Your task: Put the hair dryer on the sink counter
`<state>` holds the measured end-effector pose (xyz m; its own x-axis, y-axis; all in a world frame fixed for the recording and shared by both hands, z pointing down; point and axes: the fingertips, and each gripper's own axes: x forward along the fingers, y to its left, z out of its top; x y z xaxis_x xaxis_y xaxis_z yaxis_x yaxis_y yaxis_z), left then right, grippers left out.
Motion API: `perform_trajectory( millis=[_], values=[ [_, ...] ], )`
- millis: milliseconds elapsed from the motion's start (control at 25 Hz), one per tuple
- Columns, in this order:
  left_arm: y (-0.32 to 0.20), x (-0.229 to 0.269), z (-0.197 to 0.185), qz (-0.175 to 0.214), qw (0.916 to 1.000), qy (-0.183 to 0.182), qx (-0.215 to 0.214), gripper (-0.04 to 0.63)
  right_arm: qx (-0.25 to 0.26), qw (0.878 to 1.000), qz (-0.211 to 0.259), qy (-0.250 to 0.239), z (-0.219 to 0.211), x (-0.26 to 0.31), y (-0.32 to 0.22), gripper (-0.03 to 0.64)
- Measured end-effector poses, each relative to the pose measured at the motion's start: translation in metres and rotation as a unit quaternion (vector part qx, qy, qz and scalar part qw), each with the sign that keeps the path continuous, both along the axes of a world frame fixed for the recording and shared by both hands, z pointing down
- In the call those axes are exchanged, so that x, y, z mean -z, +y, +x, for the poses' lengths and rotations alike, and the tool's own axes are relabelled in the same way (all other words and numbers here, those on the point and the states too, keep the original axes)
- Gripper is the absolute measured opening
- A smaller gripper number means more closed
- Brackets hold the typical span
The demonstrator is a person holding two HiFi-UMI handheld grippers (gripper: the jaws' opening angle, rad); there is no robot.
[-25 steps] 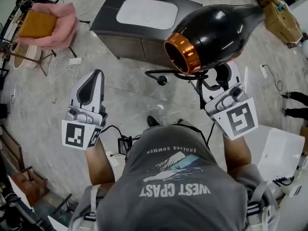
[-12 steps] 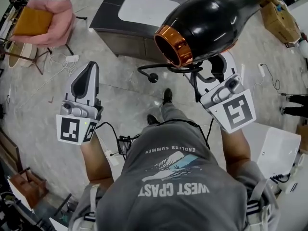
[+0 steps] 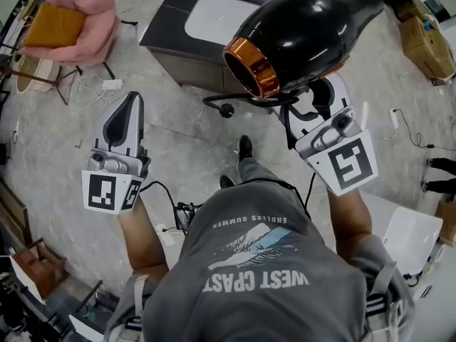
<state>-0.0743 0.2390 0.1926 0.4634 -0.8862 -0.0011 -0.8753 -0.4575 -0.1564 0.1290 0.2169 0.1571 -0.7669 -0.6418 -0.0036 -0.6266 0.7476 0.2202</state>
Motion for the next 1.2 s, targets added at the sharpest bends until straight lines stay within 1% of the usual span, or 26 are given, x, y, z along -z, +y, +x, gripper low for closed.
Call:
perform_trajectory(
  millis=[280, 640, 880, 1080, 1200],
  values=[
    [-0.054, -0.003, -0.003, -0.002, 0.9997, 0.003, 0.026, 0.02, 0.031, 0.999, -0.008, 0.004, -0.009, -0.008, -0.059, 0.261],
    [-0.107, -0.004, 0.004, -0.001, 0.9982, -0.003, 0.06, 0.02, 0.069, 0.998, -0.009, 0.005, -0.009, -0.013, -0.119, 0.261],
    [-0.132, -0.006, 0.003, -0.002, 0.9964, -0.007, 0.085, 0.02, 0.093, 0.996, -0.005, 0.003, -0.012, -0.014, -0.154, 0.261],
    [-0.142, -0.008, 0.0, -0.005, 0.9956, -0.009, 0.093, 0.02, 0.102, 0.995, -0.009, 0.002, -0.017, -0.019, -0.17, 0.261],
    [-0.149, -0.01, -0.009, -0.004, 0.9955, -0.007, 0.095, 0.02, 0.104, 0.995, -0.01, 0.001, -0.027, -0.022, -0.177, 0.261]
  ],
)
